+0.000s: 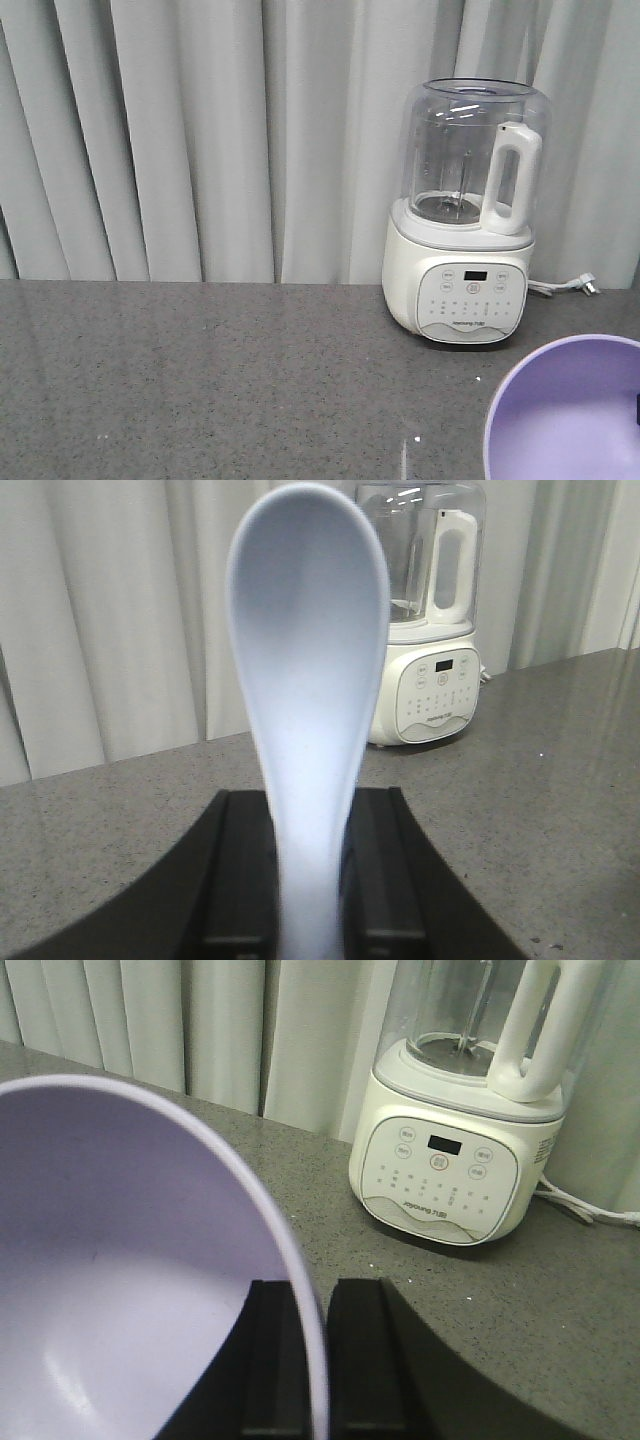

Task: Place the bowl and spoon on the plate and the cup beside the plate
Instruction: 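Drive the base to the counter with the pale blue plate and cup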

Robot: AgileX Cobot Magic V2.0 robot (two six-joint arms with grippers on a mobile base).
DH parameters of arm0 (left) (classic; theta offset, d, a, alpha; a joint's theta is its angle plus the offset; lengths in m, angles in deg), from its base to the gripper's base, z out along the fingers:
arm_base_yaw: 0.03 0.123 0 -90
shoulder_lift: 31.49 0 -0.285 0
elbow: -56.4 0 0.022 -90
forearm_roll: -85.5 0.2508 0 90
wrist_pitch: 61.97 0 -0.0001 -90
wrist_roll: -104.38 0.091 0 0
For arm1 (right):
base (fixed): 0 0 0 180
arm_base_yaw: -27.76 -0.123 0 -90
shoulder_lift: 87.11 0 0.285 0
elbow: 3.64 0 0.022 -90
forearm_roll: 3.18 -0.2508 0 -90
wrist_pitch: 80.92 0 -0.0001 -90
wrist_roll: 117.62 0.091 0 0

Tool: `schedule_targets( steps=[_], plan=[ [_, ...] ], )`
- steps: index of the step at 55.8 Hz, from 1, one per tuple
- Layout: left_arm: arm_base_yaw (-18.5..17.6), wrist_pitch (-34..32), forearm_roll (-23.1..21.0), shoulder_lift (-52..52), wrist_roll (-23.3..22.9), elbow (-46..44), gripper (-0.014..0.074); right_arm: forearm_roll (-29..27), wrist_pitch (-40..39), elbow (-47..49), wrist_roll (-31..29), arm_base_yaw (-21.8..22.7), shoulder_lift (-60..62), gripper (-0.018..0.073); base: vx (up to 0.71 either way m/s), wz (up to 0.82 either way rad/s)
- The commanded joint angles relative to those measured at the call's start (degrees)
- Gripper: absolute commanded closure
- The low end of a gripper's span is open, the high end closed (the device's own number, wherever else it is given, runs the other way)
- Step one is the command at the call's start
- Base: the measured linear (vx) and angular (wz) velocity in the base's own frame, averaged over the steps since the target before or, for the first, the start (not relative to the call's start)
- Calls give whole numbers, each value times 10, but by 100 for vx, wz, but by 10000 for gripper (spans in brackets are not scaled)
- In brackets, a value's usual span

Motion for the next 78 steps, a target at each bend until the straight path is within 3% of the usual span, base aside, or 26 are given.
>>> schedule_targets(
  steps=[1, 19, 78],
  plan=[
    [-3, -48, -5, 2, -3, -15, 596, -17, -45, 17, -1, -1, -1, 568, -3, -13],
    [-3, -48, -5, 2, -3, -15, 596, -17, -45, 17, -2, -1, -1, 568, -8, -37],
    [-3, -48, -5, 2, -3, -15, 596, -16, -44, 17, -2, -1, -1, 568, -16, -67]
  ],
)
